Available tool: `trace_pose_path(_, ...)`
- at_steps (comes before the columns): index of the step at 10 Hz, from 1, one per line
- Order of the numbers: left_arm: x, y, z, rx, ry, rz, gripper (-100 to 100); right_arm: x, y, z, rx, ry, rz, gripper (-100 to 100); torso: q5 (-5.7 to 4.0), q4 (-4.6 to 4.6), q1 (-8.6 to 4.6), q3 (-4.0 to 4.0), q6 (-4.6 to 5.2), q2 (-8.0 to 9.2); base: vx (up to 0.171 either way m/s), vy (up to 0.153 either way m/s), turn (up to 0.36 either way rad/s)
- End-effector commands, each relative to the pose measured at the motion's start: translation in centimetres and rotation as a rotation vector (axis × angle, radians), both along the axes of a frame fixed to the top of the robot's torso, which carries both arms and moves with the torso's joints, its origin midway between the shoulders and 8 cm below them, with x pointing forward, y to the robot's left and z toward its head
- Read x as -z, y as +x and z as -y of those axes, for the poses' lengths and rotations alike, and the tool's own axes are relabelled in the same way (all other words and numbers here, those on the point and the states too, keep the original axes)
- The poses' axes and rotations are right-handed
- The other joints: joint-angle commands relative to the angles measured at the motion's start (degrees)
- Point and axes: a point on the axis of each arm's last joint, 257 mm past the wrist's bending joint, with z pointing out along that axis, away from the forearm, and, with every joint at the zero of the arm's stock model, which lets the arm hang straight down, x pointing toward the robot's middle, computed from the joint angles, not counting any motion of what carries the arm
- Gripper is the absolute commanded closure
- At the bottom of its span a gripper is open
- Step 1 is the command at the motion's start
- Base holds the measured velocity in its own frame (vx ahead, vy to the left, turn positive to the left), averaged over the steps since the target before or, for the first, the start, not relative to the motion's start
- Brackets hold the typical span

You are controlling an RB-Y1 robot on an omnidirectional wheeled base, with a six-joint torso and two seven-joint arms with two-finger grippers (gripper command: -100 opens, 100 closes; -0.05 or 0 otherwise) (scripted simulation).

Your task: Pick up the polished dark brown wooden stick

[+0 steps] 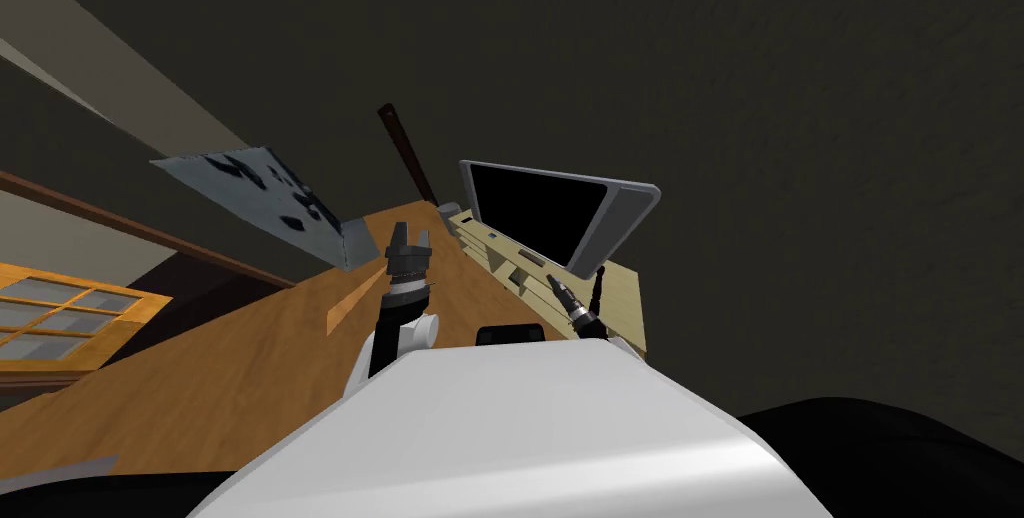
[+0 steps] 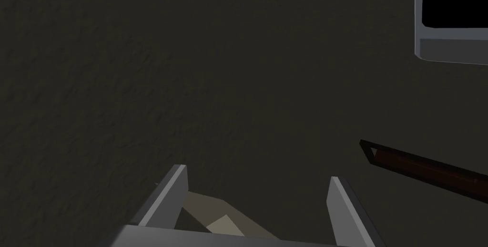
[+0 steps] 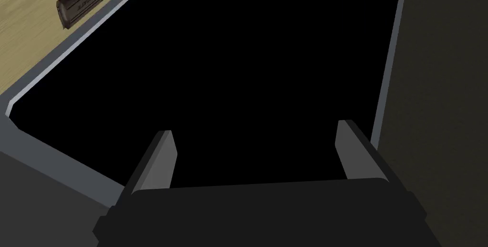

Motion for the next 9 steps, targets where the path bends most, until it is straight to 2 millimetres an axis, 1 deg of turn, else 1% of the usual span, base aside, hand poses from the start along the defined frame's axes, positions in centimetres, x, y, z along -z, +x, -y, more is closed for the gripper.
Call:
trace_pose_path(1, 0.0, 0.0, 0.0, 0.000, 0.000, 0.000, 0, 3.4, -1.8, -0.4, -0.052, -0.099, -0.064, -100, 0.00, 0.00, 0.00, 0.00, 0.00, 0.00, -0.013, 0.057, 0.174)
trace_pose_path(2, 0.0, 0.0, 0.0, 0.000, 0.000, 0.000, 0, 3.4, -1.8, -0.4, -0.055, -0.113, -0.060, -100, 0.00, -0.01, -0.01, 0.00, -0.02, 0.00, -0.011, 0.039, 0.076)
trace_pose_path(3, 0.0, 0.0, 0.0, 0.000, 0.000, 0.000, 0, 6.0, -3.6, -0.6, -0.104, -0.194, -0.110, -100, -0.01, 0.00, -0.08, -0.01, 0.00, -0.02, -0.016, 0.050, 0.158)
trace_pose_path(4, 0.0, 0.0, 0.0, 0.000, 0.000, 0.000, 0, 6.0, -3.6, -0.6, -0.106, -0.201, -0.108, -100, -0.02, -0.01, -0.07, -0.01, -0.02, -0.01, -0.011, 0.038, 0.102)
trace_pose_path(5, 0.0, 0.0, 0.0, 0.000, 0.000, 0.000, 0, 8.4, -5.6, -0.6, -0.159, -0.281, -0.156, -100, -0.02, 0.00, -0.09, -0.01, 0.00, -0.02, -0.016, 0.047, 0.196)
trace_pose_path(6, 0.0, 0.0, 0.0, 0.000, 0.000, 0.000, 0, 8.4, -5.6, -0.6, -0.161, -0.290, -0.153, -100, -0.01, 0.00, -0.07, 0.00, -0.02, 0.00, -0.014, 0.036, 0.091)
trace_pose_path(7, 0.0, 0.0, 0.0, 0.000, 0.000, 0.000, 0, 10.7, -7.7, -0.5, -0.218, -0.368, -0.197, -100, -0.02, 0.00, -0.10, 0.00, 0.01, 0.00, -0.011, 0.037, 0.179)
trace_pose_path(8, 0.0, 0.0, 0.0, 0.000, 0.000, 0.000, 0, 10.7, -7.7, -0.5, -0.222, -0.379, -0.193, -100, -0.02, 0.00, -0.11, 0.00, -0.01, 0.00, -0.010, 0.027, 0.110)
trace_pose_path(9, 0.0, 0.0, 0.0, 0.000, 0.000, 0.000, 0, 12.9, -9.9, -0.1, -0.283, -0.459, -0.232, -100, -0.02, 0.00, -0.14, -0.01, 0.01, -0.01, -0.013, 0.036, 0.230)
